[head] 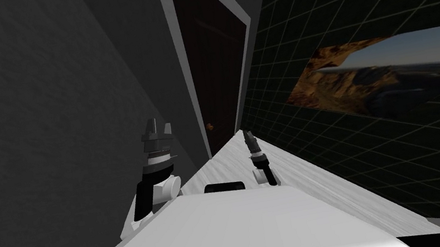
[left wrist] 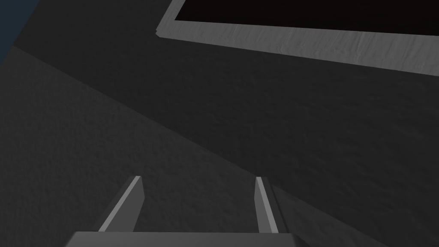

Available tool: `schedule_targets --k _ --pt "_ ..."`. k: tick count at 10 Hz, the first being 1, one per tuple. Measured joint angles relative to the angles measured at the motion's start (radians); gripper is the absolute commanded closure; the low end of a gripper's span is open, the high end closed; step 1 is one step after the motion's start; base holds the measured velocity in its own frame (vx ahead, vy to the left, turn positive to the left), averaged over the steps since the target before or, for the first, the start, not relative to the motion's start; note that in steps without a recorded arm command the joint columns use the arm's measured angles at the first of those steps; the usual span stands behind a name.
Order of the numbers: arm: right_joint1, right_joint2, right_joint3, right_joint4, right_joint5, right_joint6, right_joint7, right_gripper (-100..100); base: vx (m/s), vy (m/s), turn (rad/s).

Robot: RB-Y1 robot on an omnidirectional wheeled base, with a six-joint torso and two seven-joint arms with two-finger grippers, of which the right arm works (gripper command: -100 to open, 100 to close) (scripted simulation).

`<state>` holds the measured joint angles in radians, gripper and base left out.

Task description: Pull the door open

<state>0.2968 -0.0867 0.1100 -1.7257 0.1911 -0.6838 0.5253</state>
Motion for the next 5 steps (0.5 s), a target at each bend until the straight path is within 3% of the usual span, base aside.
schedule_targets --k 5 --pt "-0.037 -0.002 0.030 0.128 0.057 -0.024 0.090 -100 0.087 -0.011 0.003"
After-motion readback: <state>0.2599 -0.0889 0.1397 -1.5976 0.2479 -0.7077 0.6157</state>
